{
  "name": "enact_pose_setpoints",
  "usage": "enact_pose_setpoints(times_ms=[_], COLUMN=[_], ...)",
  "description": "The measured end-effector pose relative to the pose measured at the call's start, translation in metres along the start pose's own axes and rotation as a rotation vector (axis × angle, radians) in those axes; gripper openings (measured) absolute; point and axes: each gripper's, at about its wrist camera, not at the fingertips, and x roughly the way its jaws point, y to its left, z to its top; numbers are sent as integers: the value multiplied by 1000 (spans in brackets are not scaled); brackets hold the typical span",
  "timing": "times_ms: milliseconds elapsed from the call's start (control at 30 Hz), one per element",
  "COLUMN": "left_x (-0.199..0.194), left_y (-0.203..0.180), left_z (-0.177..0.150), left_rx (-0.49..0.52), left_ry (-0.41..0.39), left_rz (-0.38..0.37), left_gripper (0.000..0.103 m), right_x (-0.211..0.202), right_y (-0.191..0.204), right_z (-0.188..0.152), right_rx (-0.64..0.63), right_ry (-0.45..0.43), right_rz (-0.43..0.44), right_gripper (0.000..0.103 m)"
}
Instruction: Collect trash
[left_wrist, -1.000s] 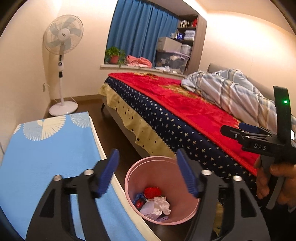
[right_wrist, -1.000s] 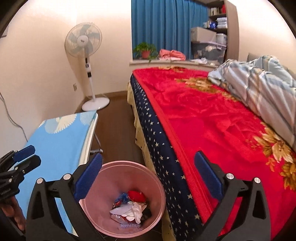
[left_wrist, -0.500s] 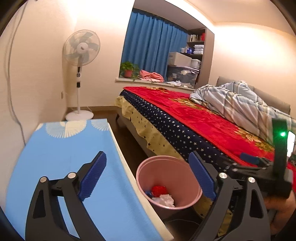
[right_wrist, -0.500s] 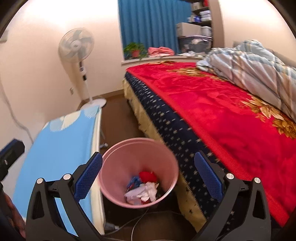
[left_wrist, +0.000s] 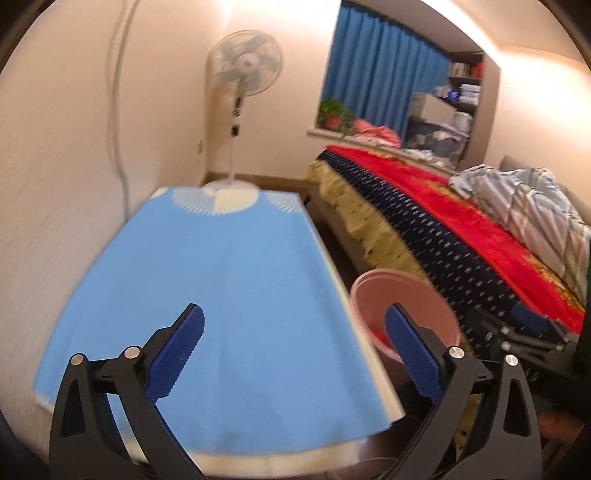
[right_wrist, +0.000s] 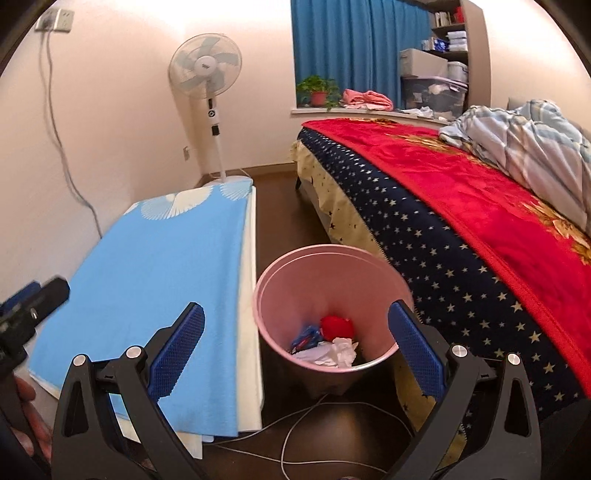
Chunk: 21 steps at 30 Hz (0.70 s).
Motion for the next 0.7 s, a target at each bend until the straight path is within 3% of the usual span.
enact_pose_setpoints(times_ms=[267, 700], left_x=[-3, 24], left_y=[15, 25], left_z=[-32, -32], left_rx=[-31, -67], left_ry=[21, 49], left_rz=[83, 115], left_gripper=[95, 95], right_x=[7, 26], right_y=[25, 36], right_z=[-8, -13], right_rx=[-36, -62], right_ry=[17, 34], right_rz=[0, -1], right_gripper=[98, 98])
